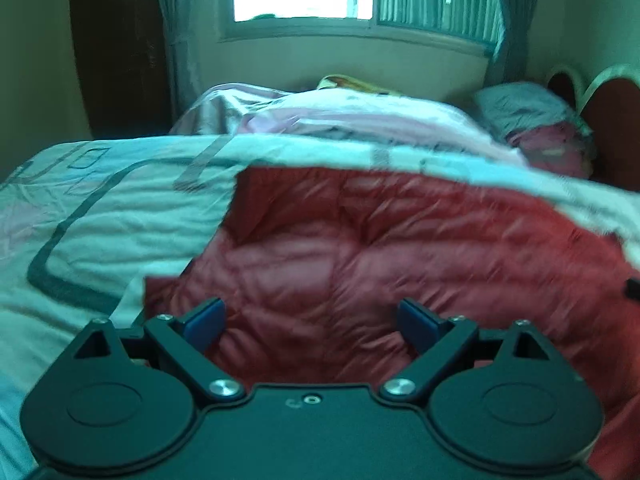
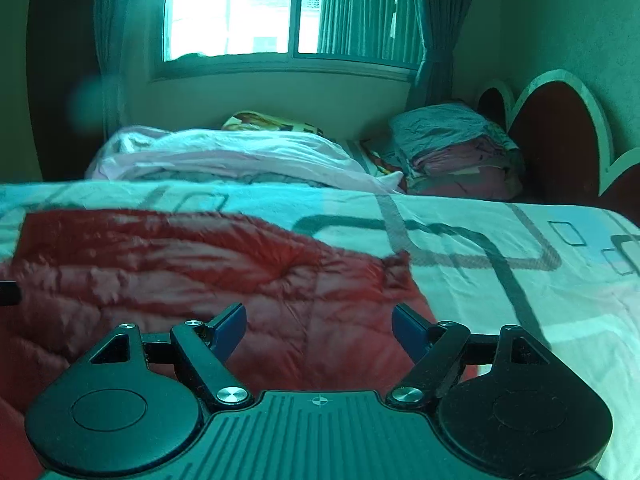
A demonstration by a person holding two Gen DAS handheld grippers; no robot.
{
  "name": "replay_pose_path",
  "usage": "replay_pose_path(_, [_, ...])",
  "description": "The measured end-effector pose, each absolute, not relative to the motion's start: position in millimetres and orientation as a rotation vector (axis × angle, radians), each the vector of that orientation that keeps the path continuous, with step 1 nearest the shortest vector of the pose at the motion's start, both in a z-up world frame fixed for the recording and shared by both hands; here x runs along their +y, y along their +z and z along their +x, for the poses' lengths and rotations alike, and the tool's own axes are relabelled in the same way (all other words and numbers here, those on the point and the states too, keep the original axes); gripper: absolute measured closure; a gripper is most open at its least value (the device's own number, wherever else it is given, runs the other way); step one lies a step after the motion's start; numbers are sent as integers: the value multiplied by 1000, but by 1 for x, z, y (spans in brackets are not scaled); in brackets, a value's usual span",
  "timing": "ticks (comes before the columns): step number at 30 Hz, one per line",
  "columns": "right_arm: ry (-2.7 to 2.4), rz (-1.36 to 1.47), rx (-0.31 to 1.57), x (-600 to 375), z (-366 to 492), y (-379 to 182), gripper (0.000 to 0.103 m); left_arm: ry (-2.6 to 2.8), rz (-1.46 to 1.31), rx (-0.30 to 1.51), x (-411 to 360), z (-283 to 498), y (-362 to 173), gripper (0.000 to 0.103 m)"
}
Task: Fold large clothes
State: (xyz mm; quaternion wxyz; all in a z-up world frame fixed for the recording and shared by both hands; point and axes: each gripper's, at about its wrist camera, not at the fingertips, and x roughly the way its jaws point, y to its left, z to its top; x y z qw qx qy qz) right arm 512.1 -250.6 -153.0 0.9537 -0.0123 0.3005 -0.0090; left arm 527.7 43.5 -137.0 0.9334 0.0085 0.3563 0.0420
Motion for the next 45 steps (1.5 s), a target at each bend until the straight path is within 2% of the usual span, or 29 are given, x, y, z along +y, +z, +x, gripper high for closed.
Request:
replay_pose_path(7, [-38,-24,687,-260,528,-196,24,96,-6,755,53,539,-159,8])
replay_pose_path(10, [-45,-9,693,-261,533,-201,20,103,-6,763,54,543,-161,8])
replay_pose_path(12, [-42,-12,704,-262,534,-198,20,108,9,769,52,545,-157,8])
replay_pose_path(15, [-45,19,691,-268,524,-179,20,111,2,768,53,534,-143,14])
replay_pose_path(21, [26,4,632,-261,478,-150,20,79,5,732,56,490,-119,12])
replay_pose_path(27, [0,-7,672,-253,446,-169,20,101,6,806,66,476,-144,8])
replay_pose_path(29, [4,-7,702,-254,449,-179,20,109,-91,855,80,483,-152,2])
replay_pose_path(34, [-29,18,720,-256,447,-164,20,113,-106,877,83,480,-145,6])
replay_pose_path(43, [-141,221,791,-290,395,-151,19,48,-237,925,104,454,-134,4])
replay_pose_path(45, [-149,280,819,-297,387,-153,17,36,-308,945,113,446,-135,4])
